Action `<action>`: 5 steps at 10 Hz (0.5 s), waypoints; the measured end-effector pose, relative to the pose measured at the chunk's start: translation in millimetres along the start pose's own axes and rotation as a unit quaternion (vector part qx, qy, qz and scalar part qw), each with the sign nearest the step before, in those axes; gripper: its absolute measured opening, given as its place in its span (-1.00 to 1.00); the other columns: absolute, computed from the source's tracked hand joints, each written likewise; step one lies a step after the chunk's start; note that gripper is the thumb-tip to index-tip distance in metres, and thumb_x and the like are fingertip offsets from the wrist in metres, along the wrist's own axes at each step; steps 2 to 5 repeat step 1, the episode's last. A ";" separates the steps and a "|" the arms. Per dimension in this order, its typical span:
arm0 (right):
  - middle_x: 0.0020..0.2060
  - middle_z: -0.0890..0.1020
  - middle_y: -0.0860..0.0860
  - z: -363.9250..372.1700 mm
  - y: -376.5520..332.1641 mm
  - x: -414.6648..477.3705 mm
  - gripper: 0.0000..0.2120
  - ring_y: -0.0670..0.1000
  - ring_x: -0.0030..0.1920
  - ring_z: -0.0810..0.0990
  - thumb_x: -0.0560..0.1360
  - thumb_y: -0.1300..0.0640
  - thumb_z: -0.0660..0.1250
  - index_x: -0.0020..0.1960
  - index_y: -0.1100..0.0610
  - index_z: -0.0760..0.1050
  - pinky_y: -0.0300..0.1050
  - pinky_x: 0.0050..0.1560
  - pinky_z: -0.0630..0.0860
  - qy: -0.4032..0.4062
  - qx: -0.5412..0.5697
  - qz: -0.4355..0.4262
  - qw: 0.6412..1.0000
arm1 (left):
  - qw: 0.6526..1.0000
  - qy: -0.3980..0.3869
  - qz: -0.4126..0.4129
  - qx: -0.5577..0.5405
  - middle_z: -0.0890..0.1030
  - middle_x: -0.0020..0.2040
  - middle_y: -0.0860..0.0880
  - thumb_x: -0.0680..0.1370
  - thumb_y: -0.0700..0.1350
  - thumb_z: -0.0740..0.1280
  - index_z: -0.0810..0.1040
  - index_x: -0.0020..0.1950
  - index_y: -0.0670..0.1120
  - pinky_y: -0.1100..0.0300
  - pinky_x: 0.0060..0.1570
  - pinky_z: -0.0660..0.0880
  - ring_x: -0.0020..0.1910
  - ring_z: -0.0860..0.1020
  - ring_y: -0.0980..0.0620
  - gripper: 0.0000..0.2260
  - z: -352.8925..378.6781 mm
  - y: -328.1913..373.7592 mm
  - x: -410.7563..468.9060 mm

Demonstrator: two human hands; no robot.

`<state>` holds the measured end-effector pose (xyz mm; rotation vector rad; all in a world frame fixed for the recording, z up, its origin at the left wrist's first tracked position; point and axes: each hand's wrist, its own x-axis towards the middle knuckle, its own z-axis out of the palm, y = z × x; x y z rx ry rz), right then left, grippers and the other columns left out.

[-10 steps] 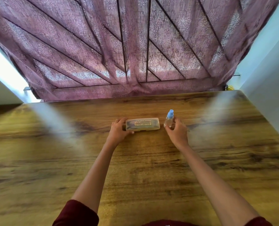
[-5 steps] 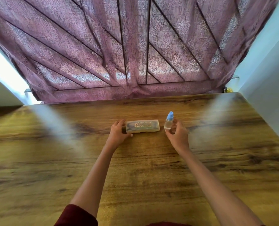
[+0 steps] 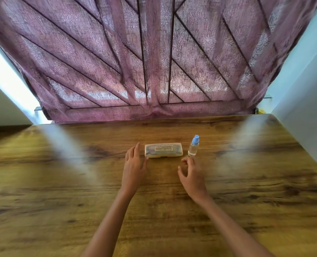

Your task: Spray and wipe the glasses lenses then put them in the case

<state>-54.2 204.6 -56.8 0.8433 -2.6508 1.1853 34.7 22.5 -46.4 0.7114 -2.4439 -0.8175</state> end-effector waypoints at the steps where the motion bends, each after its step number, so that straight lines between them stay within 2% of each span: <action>1: -0.10 0.48 -0.06 2.9 -11.3 8.6 -0.64 -0.14 -0.21 0.49 0.48 0.24 0.37 0.25 0.18 0.41 -0.23 -0.21 0.59 -0.008 -0.008 -0.044 0.999 | 0.999 0.015 0.032 -0.010 0.22 0.50 -0.14 0.63 -0.15 0.15 0.04 0.54 -0.17 -0.03 0.45 0.19 0.50 0.13 -0.07 -0.49 -0.3 14.8 5.2; 5: -0.10 0.48 -0.06 2.9 -11.3 8.6 -0.64 -0.14 -0.21 0.49 0.48 0.24 0.37 0.25 0.18 0.41 -0.23 -0.21 0.59 -0.008 -0.008 -0.044 0.999 | 0.999 0.015 0.032 -0.010 0.22 0.50 -0.14 0.63 -0.15 0.15 0.04 0.54 -0.17 -0.03 0.45 0.19 0.50 0.13 -0.07 -0.49 -0.3 14.8 5.2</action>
